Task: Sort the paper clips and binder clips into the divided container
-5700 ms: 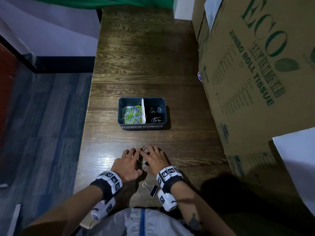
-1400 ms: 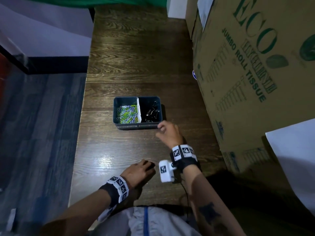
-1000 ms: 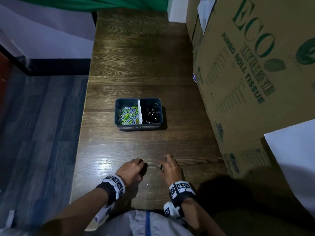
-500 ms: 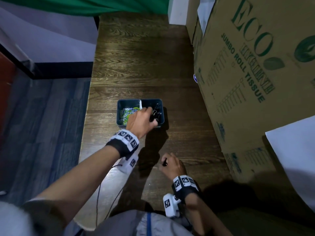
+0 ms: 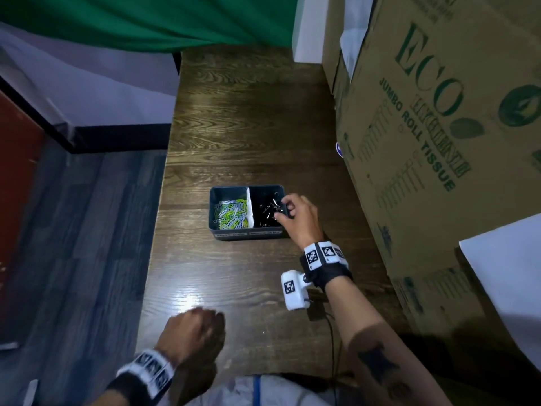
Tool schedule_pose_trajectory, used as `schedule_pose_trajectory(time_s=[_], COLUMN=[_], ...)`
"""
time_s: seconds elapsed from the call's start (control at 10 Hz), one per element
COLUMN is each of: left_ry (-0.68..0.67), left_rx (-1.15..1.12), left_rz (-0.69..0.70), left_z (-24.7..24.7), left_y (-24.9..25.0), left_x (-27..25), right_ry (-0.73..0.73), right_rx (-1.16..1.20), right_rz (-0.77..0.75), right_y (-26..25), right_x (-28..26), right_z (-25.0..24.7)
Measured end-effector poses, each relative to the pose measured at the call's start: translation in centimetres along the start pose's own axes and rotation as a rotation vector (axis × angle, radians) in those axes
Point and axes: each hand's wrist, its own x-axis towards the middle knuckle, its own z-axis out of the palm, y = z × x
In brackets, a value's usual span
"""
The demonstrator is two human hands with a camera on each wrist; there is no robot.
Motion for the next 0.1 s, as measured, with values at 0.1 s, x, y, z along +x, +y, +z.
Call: schedule_pose_trajectory(time_s=[0.1], left_ry=[-0.166], left_rx=[0.038], left_rz=[-0.021], left_z=[4.72], left_y=[-3.81], left_x=[-3.84], right_ry=[-0.2], right_rx=[-0.131], right_rz=[0.034], right_y=[2.56], right_x=[-3.22], right_z=[0.42])
